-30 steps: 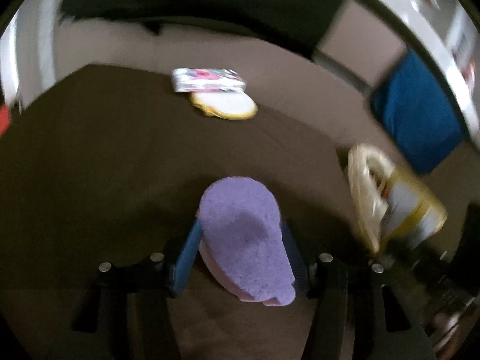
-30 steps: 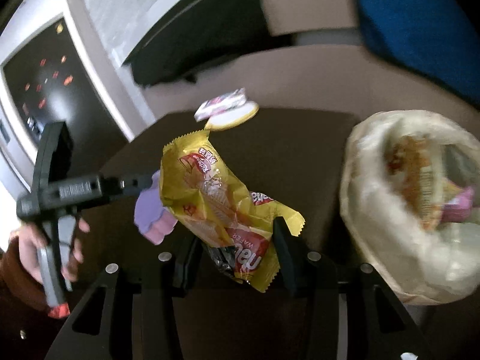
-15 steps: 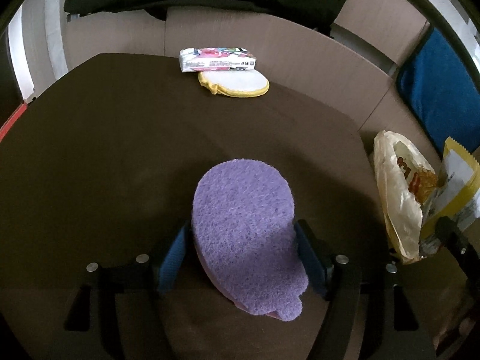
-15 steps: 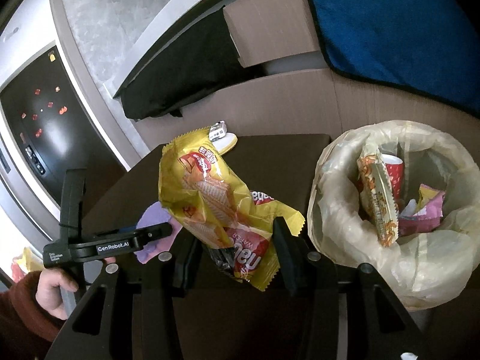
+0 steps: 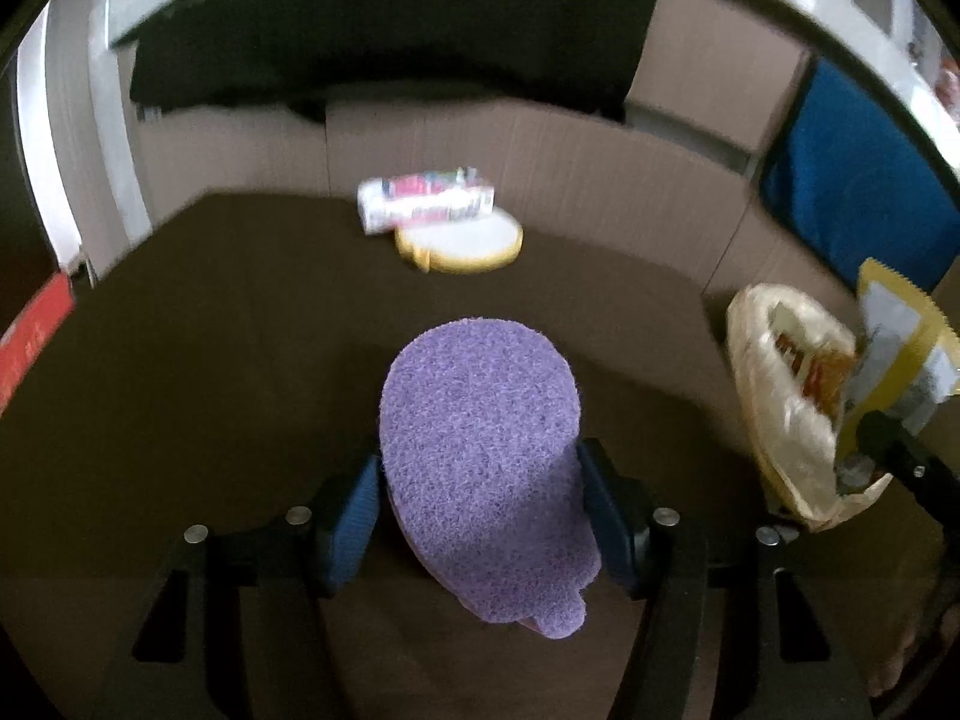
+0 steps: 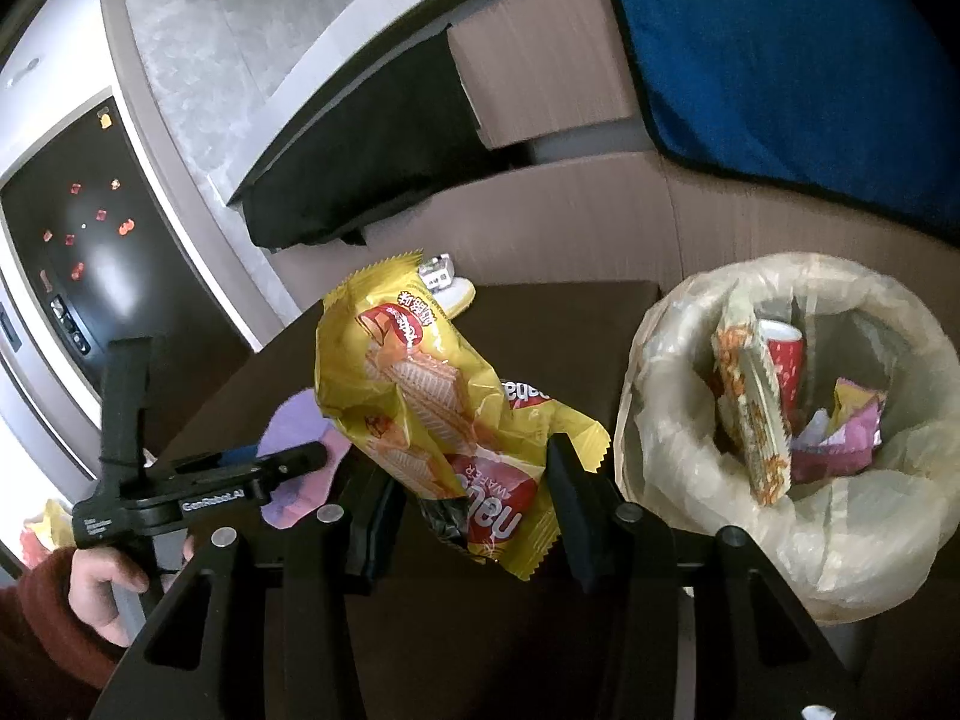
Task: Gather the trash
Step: 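Carry the purple sponge with the left tool over the bin while right carries the wafer bag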
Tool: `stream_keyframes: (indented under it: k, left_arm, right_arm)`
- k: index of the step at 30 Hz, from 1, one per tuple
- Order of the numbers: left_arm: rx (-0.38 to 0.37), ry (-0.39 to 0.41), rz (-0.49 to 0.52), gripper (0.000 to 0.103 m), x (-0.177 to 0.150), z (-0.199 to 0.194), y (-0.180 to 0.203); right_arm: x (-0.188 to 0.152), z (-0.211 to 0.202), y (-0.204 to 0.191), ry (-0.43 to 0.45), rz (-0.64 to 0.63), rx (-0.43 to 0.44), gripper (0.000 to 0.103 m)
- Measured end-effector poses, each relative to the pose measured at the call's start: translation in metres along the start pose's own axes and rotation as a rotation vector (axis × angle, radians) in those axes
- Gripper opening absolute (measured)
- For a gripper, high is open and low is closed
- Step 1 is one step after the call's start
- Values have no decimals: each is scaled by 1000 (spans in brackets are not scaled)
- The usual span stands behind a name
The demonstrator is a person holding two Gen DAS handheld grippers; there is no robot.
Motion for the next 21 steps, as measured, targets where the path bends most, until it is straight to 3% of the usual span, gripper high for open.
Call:
stream_keyframes:
  k: [5,14,21]
  left_arm:
    - [-38,126,48,63,23,-32,18]
    - [-141,409,224,63,99,-99,101]
    - [-219,417,313,63,112,-85,162]
  right_arm:
    - [16,-14,-5,52,-28,-21,43]
    - [85,-81,11,246,-59,-89,43]
    - [111,-118,49,324,-57,-169,43]
Point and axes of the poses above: each gripper's, at about its wrist camera, not at the fingertips, and z roughly the way its jaws point, y to its right, x to its top, the point moved 3 cm from there along z, roughly the way its jaws point, and after that the axes turned 13 degrees about -x, right-handed, at the moved point
